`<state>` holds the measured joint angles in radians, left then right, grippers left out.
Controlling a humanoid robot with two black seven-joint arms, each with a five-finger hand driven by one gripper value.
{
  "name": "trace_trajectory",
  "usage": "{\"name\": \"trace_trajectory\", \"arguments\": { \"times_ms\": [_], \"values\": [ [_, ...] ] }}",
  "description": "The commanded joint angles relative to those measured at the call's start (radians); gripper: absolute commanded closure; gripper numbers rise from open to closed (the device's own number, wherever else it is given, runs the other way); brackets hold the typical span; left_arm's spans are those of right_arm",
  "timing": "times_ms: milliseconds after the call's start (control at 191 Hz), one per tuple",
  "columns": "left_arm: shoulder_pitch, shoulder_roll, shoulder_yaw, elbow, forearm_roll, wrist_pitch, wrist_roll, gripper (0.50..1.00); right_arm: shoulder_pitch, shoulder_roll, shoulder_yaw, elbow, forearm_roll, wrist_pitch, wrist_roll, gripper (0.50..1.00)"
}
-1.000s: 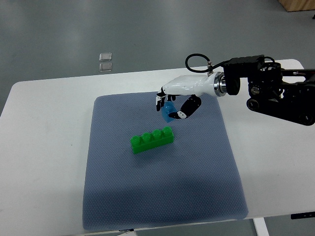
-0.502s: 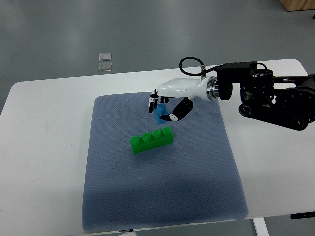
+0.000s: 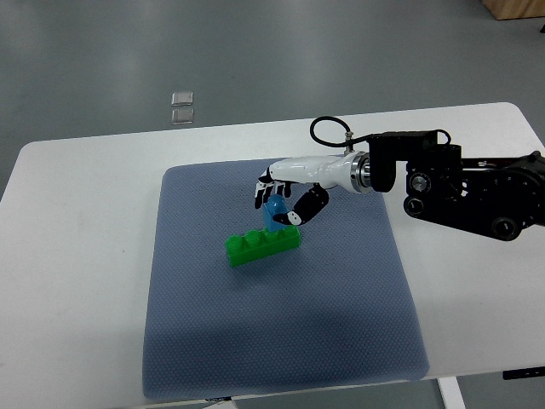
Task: Stack blue block on green block with right hand
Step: 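Lower the blue block onto the green block's studs and press down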
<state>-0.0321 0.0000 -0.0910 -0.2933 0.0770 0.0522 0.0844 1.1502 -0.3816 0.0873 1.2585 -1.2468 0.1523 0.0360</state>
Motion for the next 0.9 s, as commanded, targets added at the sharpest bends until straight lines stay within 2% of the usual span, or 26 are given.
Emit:
{"name": "trace_trajectory", "arguments": {
  "times_ms": [0,895],
  "values": [
    [0.0,0.0,0.0,0.0,0.0,0.0,0.0,0.5,-0.003,0.006,0.008,-0.001,0.009,-0.007,-0.001,0.912],
    [0.0,0.0,0.0,0.002,0.0,0.0,0.0,0.5,-0.041,0.026,0.008,-0.01,0.006,-0.013,0.001,0.901]
  ]
}}
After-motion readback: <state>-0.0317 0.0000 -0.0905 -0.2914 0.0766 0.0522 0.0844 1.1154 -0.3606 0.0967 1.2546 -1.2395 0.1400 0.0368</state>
